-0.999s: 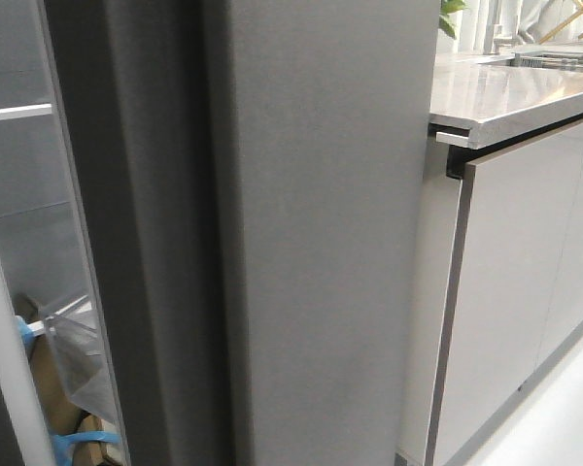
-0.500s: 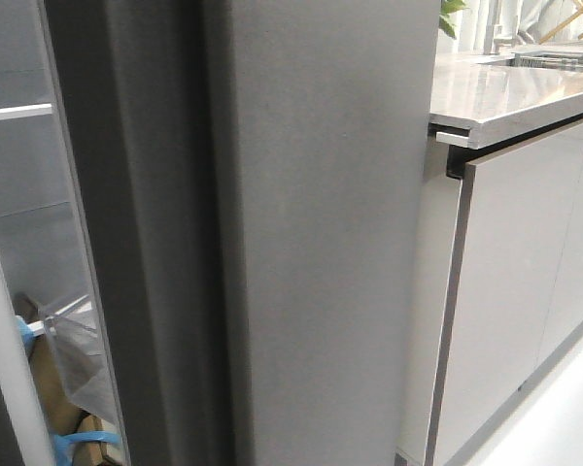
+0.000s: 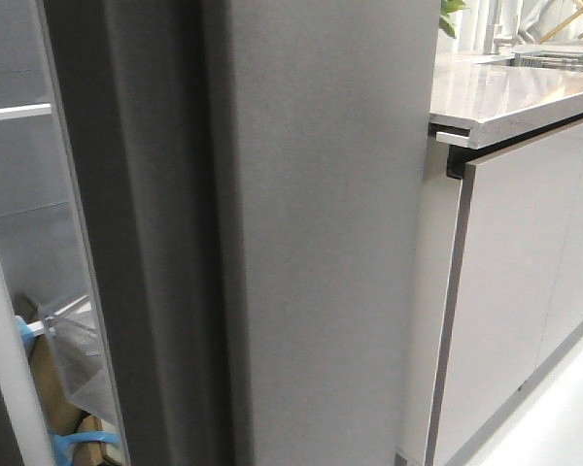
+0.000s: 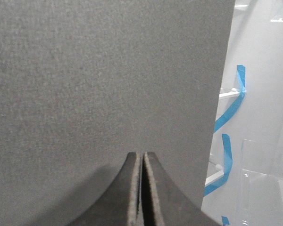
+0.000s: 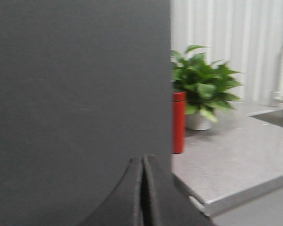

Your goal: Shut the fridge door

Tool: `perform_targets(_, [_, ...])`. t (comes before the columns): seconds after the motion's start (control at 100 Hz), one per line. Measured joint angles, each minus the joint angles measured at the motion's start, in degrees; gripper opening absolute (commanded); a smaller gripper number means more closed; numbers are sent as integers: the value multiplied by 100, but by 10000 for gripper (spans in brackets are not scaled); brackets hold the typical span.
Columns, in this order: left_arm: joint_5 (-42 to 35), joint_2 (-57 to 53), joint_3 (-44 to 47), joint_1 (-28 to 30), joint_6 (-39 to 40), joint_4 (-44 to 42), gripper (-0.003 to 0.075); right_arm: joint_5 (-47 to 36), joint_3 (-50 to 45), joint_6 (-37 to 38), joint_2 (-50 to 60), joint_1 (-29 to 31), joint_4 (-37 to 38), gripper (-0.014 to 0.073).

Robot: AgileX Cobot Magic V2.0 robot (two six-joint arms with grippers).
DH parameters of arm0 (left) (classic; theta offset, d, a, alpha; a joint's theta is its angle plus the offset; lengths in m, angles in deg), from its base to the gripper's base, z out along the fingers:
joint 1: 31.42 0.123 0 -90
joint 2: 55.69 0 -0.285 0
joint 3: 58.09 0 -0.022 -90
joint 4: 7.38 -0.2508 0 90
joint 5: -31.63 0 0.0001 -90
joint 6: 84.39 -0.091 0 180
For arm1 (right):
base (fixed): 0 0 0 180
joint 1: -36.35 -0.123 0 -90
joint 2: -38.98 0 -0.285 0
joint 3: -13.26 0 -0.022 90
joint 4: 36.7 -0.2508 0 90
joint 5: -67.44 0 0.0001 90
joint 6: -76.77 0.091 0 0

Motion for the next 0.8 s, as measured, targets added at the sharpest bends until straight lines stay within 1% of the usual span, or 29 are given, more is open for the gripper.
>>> perform_targets(0.11, [0, 0, 0, 0, 0, 0, -21, 5, 266, 0, -347, -423, 0, -76])
perform_targets(0.46, [0, 0, 0, 0, 0, 0, -21, 111, 1373, 2, -1444, -1432, 0, -76])
perform_targets(0.799, [0, 0, 0, 0, 0, 0, -21, 135, 2141, 12, -2191, -2176, 0, -76])
